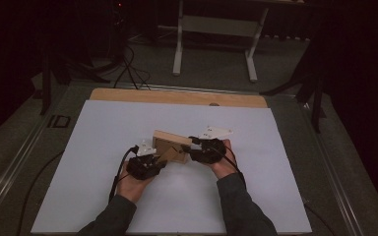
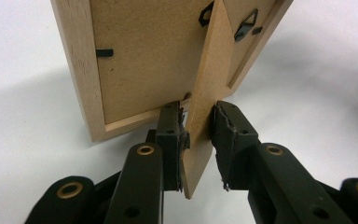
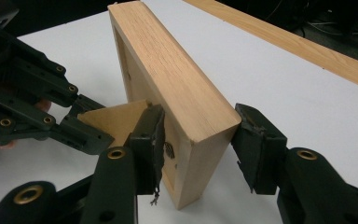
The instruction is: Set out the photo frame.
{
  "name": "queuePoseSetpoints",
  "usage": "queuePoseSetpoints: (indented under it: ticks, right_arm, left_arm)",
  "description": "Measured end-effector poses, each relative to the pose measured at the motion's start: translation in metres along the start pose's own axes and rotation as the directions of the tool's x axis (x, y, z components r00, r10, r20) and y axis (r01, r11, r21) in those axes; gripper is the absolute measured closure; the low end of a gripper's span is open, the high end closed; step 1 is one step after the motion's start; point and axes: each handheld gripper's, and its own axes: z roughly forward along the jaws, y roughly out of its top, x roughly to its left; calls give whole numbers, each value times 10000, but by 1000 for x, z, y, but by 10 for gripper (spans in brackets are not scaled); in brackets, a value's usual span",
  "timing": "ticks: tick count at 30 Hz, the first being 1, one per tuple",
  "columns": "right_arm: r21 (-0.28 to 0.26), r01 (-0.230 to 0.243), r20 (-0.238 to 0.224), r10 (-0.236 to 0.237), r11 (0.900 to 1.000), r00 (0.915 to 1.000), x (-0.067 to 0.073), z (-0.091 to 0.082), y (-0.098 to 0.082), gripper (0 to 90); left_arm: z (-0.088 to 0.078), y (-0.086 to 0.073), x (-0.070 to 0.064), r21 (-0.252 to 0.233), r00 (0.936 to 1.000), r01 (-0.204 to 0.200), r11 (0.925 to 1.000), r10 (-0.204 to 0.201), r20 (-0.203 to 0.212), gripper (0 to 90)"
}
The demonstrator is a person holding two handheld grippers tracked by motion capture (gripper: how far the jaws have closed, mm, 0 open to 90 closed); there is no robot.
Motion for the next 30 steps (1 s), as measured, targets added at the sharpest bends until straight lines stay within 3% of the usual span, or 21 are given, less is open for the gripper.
queuePoseSetpoints:
  ticks: [10,24,30]
  right_arm:
    - [-36,-501,-401,500,9987,9979,-9,3,2,498]
    - [78,-365,57,364,9993,9993,-9,8,8,507]
    - [257,-32,366,23,9997,9993,-5,13,12,505]
  left_arm:
    - [4,3,3,-29,10000,-4,10000,4,-44,723]
    - [14,4,12,-206,9999,34,9998,-37,-121,698]
    - [18,4,17,-246,9998,193,9995,-196,-96,686]
